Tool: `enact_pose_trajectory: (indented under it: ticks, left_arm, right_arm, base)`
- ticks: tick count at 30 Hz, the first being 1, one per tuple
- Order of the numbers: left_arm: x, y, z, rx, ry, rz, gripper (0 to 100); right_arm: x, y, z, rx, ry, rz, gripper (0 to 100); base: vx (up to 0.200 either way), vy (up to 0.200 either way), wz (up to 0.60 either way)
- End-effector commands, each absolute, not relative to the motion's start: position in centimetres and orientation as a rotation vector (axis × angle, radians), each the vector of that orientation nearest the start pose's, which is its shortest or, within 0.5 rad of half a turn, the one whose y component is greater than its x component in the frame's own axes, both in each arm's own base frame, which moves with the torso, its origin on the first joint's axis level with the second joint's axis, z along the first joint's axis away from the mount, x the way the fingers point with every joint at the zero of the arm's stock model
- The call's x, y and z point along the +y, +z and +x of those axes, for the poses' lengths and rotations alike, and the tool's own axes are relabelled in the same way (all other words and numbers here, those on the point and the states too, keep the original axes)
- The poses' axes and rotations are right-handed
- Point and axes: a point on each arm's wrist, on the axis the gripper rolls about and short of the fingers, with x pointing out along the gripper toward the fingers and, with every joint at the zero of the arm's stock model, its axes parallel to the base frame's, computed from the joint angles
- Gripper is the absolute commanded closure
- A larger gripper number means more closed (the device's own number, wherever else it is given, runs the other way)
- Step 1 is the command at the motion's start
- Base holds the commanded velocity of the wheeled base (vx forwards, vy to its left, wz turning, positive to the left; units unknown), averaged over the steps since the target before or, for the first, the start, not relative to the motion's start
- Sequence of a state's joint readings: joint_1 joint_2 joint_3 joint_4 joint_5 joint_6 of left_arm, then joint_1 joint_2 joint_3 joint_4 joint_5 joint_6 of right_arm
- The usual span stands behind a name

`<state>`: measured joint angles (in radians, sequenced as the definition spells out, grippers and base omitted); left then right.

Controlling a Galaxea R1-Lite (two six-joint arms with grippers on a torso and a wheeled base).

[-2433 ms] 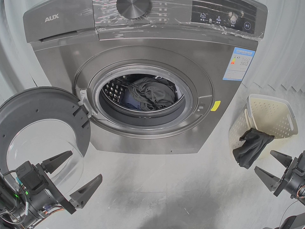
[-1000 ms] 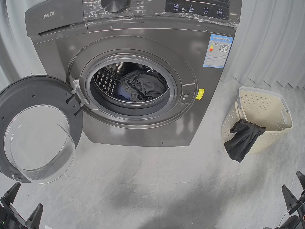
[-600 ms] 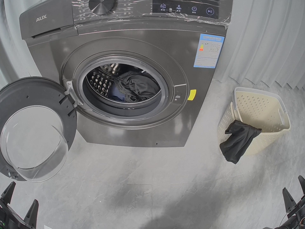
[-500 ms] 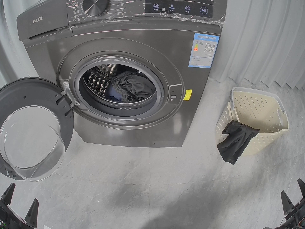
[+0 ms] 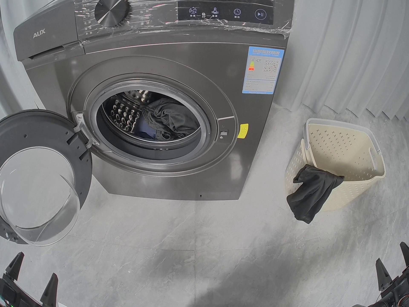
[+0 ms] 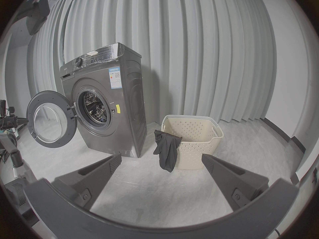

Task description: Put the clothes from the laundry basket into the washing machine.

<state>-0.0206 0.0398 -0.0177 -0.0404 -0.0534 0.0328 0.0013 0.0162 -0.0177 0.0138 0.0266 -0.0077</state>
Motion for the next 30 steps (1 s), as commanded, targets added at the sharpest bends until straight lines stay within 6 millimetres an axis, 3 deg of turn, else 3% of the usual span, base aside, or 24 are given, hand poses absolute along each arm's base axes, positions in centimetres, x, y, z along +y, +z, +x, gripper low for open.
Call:
enact_pose_trajectory:
  ticks: [1, 3, 30]
  left_arm:
    - [-0.14, 7.68, -2.25, -0.009, -0.07, 0.036, 0]
    - [-0.13, 7.62, -2.26, 0.001, -0.068, 0.028, 0]
    - [0.0, 7.62, -2.25, 0.003, -0.014, -0.035, 0]
  right_arm:
    - [0.07, 7.56, -2.33, 0.009, 0.035, -0.011, 0]
    - [0.07, 7.53, -2.32, 0.009, 0.035, -0.009, 0]
    - [0.07, 7.52, -2.3, 0.008, 0.032, -0.004, 0]
  base:
    - [0.0, 0.0, 0.0]
    - [0.0, 0.0, 0.0]
    - [0.0, -0.2, 0.0]
